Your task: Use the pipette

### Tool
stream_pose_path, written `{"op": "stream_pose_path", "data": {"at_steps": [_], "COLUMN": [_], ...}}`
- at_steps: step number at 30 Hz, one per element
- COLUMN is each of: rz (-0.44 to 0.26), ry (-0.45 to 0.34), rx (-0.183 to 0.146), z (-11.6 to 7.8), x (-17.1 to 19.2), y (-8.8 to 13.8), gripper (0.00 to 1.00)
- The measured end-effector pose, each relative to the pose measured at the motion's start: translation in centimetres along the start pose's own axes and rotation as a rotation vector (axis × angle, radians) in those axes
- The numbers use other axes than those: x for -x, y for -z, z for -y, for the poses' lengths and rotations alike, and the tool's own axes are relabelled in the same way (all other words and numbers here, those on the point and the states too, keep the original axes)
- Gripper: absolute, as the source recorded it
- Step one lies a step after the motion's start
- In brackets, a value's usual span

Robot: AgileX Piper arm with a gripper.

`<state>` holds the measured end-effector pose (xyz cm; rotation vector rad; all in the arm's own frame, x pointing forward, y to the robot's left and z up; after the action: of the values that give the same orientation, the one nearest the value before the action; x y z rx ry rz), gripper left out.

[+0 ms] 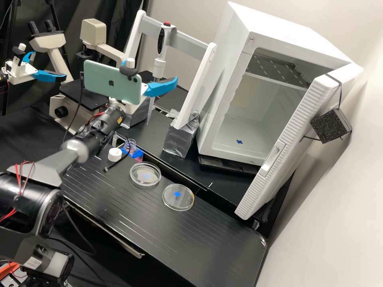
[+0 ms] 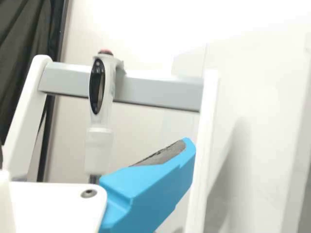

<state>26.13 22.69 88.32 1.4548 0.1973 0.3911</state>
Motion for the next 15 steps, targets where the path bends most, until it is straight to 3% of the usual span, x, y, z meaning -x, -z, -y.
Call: {"op": "stream_pose_path", "data": {"at_steps": [5, 10, 15], "rz": [0.048, 0.089, 0.122], "ry": [0.034, 0.1, 0.148], "rx": [0.028, 0.082, 0.099], "z": [0.0, 1.1, 1.8], "x": [-2.9, -5.9, -7.6], "y": [1.2, 1.7, 1.3], "gripper": [1.0, 1.0, 1.0]}}
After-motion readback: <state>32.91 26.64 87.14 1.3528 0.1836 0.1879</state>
